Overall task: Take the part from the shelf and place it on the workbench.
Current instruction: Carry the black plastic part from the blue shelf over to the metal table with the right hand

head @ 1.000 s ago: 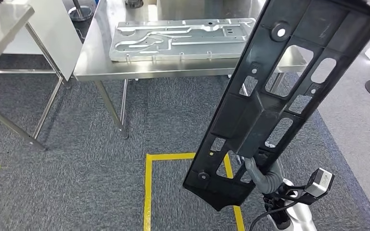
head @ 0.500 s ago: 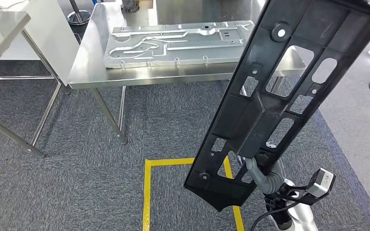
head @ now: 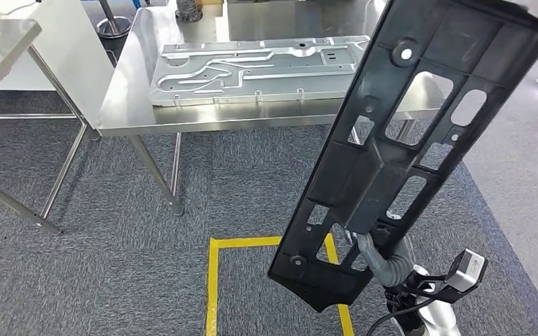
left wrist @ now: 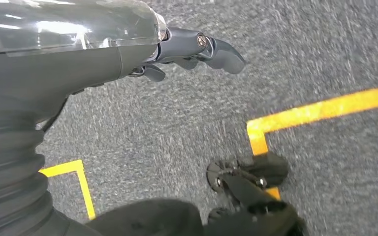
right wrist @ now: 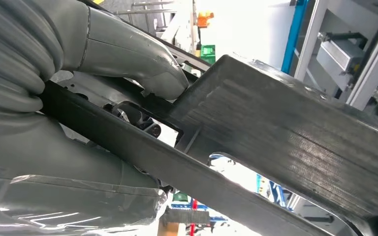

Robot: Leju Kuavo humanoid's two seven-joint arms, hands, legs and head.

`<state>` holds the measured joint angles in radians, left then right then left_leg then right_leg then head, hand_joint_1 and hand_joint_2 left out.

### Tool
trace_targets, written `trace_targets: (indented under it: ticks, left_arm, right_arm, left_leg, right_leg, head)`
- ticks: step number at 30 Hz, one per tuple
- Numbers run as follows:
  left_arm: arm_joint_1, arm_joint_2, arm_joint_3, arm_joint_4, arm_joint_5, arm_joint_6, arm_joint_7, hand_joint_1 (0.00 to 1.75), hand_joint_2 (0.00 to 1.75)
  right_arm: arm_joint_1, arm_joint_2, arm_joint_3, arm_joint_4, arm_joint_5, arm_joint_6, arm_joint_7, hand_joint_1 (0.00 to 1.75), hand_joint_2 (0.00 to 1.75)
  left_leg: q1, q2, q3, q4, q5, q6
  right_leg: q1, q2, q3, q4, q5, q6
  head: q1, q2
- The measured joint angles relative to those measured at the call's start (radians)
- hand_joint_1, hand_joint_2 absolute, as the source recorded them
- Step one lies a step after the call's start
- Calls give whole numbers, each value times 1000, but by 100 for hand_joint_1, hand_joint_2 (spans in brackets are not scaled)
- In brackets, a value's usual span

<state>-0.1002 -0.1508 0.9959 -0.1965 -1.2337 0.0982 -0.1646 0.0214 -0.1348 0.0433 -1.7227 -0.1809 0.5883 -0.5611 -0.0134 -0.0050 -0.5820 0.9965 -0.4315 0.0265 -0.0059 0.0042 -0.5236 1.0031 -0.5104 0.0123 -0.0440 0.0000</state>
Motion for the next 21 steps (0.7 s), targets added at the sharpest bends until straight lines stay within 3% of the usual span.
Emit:
trace_targets:
  ticks: [2,4,6,7,8,9,11,12,15,17,18,20,21]
  left_arm:
    - [-1,0,0,0,-4,-2,-2,0,175]
    - [-3,0,-1,0,-10,-6,-3,0,175]
    - [-2,-1,-2,0,-13,-9,-3,0,175]
    - [-2,-1,-3,0,-13,-11,-3,0,175]
    - [-1,-1,-3,0,-13,-12,-3,0,175]
    - [-1,-1,-4,0,-13,-13,-4,0,175]
    - [-2,-1,-6,0,-11,-14,-7,0,175]
    - [-3,-1,-6,0,-10,-14,-9,0,175]
    - [-4,-2,-7,0,-11,-15,-11,0,175]
    - [-4,-3,-9,0,-14,-16,-11,0,175]
    - [-3,-3,-10,0,-16,-17,-10,0,175]
    - [1,-3,-14,0,-21,-21,-8,0,175]
    - [4,-4,-16,0,-22,-22,-6,0,175]
  right_arm:
    - [3,1,-5,-3,0,0,-3,175,175]
    - [11,2,-12,-4,1,-1,-6,175,175]
    - [26,2,-17,-7,2,-2,-8,175,175]
    - [32,2,-18,-9,3,-1,-8,175,175]
    - [37,2,-20,-13,3,-1,-8,175,175]
    - [39,2,-21,-16,4,0,-8,175,175]
    - [39,2,-22,-20,4,2,-9,175,175]
    - [39,2,-23,-20,4,3,-9,175,175]
    - [40,2,-23,-20,4,3,-10,175,175]
    - [40,2,-23,-21,5,2,-10,175,175]
    - [41,2,-23,-22,7,0,-10,175,175]
    - [48,2,-23,-28,14,-3,-10,175,175]
    - [53,2,-23,-32,17,-5,-9,175,175]
  left_leg:
    - [9,0,16,-18,2,6]
    - [9,0,26,-21,-4,10]
    - [10,-1,34,-18,-14,9]
    - [11,-1,40,-16,-21,7]
    - [13,-1,46,-13,-28,4]
    - [15,-1,53,-9,-36,0]
    - [14,-2,61,-1,-53,-13]
    - [13,-2,63,1,-60,-19]
    - [15,-1,68,0,-69,-35]
    - [18,0,54,42,-94,-47]
    - [19,0,29,95,-120,-51]
    - [20,0,-51,238,-175,-57]
    - [20,0,-86,291,-185,-57]
  right_leg:
    - [0,-1,-22,53,-29,9]
    - [-6,-1,-95,182,-81,17]
    - [-12,-2,-163,279,-99,25]
    - [-15,-2,-171,273,-76,28]
    - [-18,-3,-160,230,-37,31]
    - [-21,-4,-133,159,9,33]
    - [-21,-5,-84,46,62,30]
    - [-19,-4,-73,21,66,25]
    - [-15,0,-70,16,57,4]
    - [-16,-1,-61,11,53,-10]
    - [-16,-2,-56,9,50,-16]
    - [-14,-4,-49,9,42,-23]
    - [-12,-3,-45,9,39,-25]
  head:
    - [0,0]
    - [0,0]
    - [0,0]
    - [0,0]
    - [0,0]
    - [0,0]
    - [0,0]
    - [0,0]
    - [0,0]
    - [0,0]
    - [0,0]
    - [0,0]
    - [0,0]
